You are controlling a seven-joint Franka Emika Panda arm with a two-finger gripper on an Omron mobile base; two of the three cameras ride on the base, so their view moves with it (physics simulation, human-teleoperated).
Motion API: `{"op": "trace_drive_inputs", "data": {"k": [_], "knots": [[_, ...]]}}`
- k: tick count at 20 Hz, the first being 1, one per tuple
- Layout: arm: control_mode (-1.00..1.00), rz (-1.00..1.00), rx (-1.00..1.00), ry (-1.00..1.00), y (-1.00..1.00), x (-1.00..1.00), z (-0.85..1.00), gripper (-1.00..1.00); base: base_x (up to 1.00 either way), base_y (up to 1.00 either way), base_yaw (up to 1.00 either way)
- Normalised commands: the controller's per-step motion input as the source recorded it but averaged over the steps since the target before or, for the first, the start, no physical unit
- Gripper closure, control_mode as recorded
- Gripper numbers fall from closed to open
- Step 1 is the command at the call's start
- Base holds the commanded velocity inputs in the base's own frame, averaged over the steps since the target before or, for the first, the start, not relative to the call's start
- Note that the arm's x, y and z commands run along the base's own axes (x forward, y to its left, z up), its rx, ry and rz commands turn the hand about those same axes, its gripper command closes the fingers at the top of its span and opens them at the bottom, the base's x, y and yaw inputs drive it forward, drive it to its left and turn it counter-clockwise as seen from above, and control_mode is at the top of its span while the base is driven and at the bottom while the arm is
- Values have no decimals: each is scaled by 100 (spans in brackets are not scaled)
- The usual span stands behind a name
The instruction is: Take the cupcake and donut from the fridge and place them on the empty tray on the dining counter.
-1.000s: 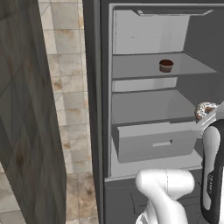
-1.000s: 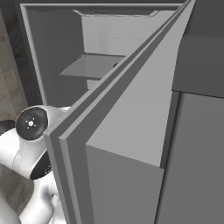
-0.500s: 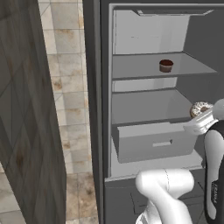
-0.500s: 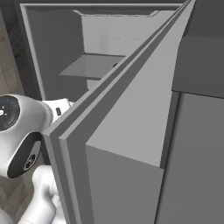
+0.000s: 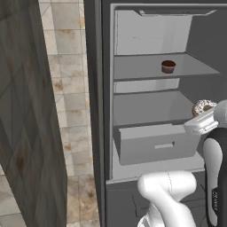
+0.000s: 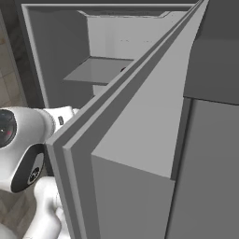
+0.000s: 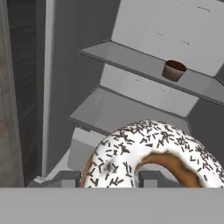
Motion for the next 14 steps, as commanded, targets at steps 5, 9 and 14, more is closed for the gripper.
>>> {"op": "trace_drive_inputs", "data": {"k": [5,9,14], "knots": [[100,0,0,0,0,0,0,100,-49,0,0],[100,0,0,0,0,0,0,100,-97,0,0],[100,0,0,0,0,0,0,100,-100,0,-6]]}}
